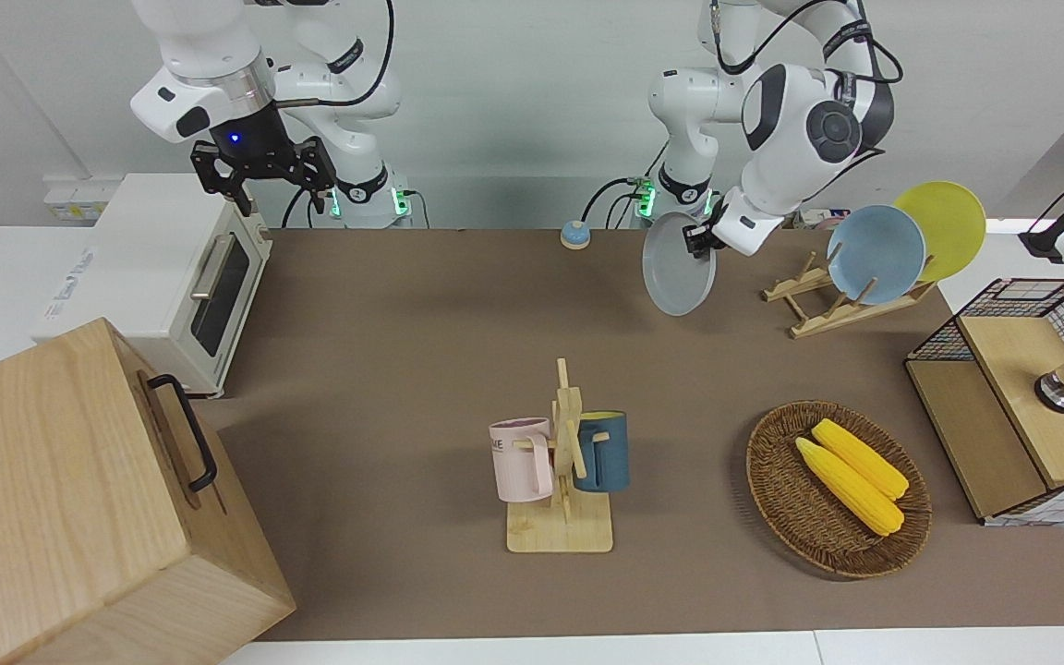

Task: Pick gray plate from low plate rack and place it on table with left arm
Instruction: 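Lower the gray plate flat onto the table beside the rack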

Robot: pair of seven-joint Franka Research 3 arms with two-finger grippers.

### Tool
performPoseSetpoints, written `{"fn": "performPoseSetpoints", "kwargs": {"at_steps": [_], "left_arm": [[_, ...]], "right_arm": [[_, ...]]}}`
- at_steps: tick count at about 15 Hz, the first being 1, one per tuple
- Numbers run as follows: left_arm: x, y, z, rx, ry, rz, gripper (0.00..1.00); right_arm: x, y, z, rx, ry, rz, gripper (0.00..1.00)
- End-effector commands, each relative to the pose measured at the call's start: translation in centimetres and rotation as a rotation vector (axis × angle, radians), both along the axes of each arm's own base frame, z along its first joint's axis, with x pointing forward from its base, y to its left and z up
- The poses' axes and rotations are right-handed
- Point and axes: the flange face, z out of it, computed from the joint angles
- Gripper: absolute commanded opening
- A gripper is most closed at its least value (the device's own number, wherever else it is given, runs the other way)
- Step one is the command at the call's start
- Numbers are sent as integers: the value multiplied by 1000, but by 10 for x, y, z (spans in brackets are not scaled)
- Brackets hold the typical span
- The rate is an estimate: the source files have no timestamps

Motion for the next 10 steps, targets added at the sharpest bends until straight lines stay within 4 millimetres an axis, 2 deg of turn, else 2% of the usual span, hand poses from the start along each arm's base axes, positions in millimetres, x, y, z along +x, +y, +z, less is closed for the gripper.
{"fn": "performPoseSetpoints", "kwargs": {"at_steps": [1,10], "left_arm": [[-3,-1,-13,10,-1,14,6],[-2,-5,-31,36,-15,19,31]], "right_arm": [[-2,-1,3,17,8,-15,987],[-2,-1,3,17,8,-15,990]]}}
